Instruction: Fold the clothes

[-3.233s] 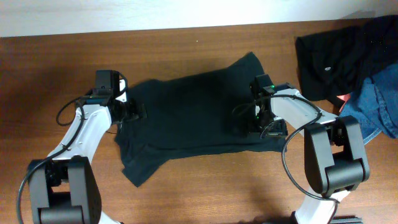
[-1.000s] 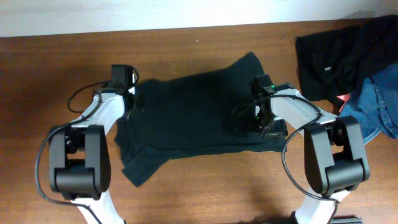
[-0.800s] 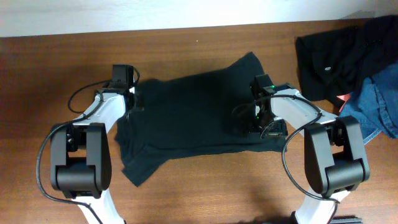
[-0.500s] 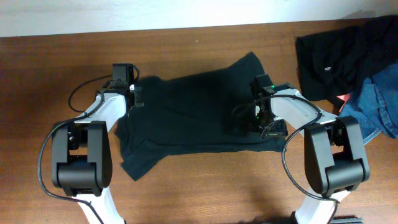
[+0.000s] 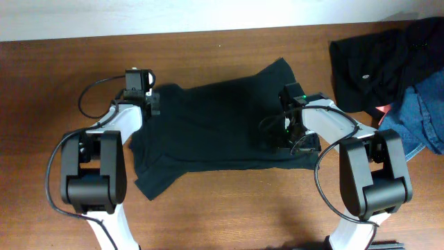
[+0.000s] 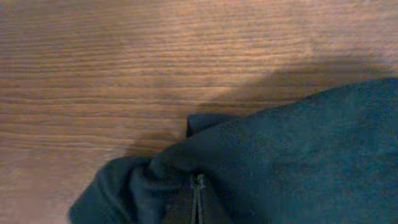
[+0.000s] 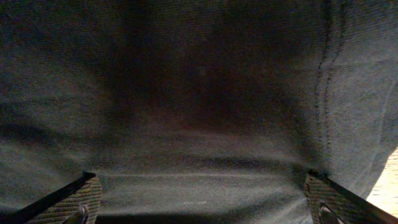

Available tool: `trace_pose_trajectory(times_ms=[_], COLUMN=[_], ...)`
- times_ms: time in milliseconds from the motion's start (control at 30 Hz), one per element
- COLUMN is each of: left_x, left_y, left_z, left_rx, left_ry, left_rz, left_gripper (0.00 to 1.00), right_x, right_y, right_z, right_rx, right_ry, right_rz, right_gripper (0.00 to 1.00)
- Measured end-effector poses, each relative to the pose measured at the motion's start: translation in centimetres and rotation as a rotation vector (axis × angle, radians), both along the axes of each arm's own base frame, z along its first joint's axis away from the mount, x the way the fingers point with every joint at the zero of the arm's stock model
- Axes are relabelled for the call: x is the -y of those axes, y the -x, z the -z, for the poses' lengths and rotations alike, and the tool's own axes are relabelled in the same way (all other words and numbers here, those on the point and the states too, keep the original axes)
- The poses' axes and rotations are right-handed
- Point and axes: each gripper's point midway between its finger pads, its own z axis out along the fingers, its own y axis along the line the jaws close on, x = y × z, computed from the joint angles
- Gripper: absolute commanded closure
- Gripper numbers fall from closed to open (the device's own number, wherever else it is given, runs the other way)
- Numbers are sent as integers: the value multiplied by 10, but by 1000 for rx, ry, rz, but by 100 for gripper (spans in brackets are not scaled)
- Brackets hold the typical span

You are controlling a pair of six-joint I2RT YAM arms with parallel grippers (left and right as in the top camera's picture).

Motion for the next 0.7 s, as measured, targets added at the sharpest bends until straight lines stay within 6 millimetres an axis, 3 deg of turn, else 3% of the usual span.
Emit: trace_pose_trajectory(times_ms=[200, 433, 533, 700], left_x=[0, 2, 6, 27], left_y=[-1, -13, 3, 63], left_z=[-7, -57, -78, -110], left_rx=[-35, -91, -169, -352], left_ry=[-13, -3, 44, 207], left_rz=[14, 2, -21, -57], left_gripper=[98, 98, 98, 98], right_x=[0, 0, 0, 0], right_y=[0, 0, 0, 0], right_z=[0, 0, 0, 0], right_rx=[0, 0, 0, 0], right_ry=[0, 0, 0, 0], right_rz=[0, 0, 0, 0], right_gripper=[1, 1, 1, 1])
